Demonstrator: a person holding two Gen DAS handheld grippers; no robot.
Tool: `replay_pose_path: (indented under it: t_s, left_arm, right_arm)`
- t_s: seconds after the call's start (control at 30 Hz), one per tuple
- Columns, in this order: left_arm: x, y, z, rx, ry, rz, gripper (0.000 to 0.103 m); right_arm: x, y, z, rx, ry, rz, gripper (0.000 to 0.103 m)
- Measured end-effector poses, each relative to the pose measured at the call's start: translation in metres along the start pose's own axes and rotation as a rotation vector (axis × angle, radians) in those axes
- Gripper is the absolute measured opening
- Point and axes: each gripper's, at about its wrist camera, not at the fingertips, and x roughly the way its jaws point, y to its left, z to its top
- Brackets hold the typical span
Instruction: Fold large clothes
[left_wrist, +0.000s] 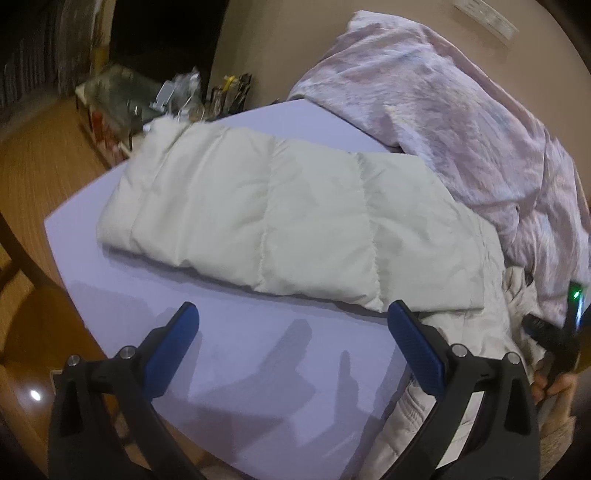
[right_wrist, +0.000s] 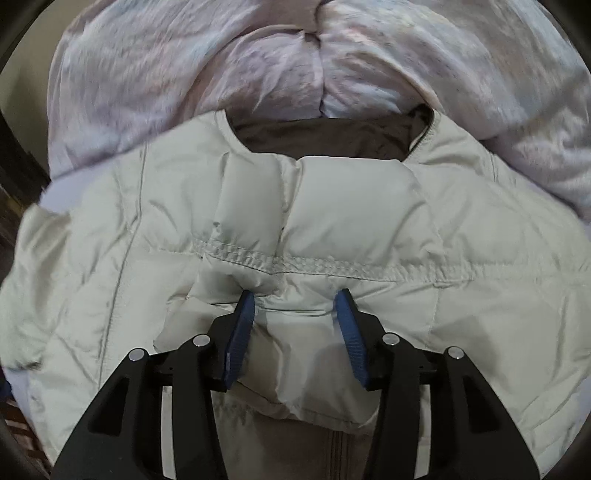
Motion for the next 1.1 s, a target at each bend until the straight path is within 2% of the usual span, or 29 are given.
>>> replay_pose_path:
  t_s: [0.2,0.37,0.63,0.67,0.73,0.8,0.87,1.1]
  left_arm:
    - [0.003,0.028,0.006,-0.167,0.005,-0.023,0.1]
    - [0.005,0.056,0.009,-0.314,-0.007,-0.044,0.088]
    - [0.009,0.088,0.029,-0.476,-0.056,-0.101,0.074]
    - [0.01,0.092,0.031,-0.497,-0.062,-0.109,0.07]
    - [0.013,0.099,0.033,-0.52,-0.067,-0.101,0.055]
    - [0.018,0.104,0.035,-0.538,-0.057,-0.081,0.021]
    - [0.023,0.112,0.038,-0.554,-0.05,-0.084,0.013]
    - [0.011,0.089,0.056,-0.442,-0.076,-0.038,0.005]
  right_arm:
    - [0.001,-0.002,0.001,0.005,-0.001,0.036,0.05]
    - [0.001,-0.006,-0.002,0.009,-0.009,0.048,0.05]
    - [-0.001,-0.009,-0.004,0.021,-0.026,0.068,0.05]
    - [-0.001,-0.01,-0.005,0.021,-0.027,0.069,0.05]
    - [-0.002,-0.011,-0.005,0.022,-0.032,0.072,0.05]
    - [-0.002,-0.012,-0.006,0.023,-0.035,0.075,0.05]
    - [-0.002,-0.013,-0.007,0.024,-0.037,0.078,0.05]
    - [-0.003,-0.014,-0.008,0.029,-0.033,0.084,0.051]
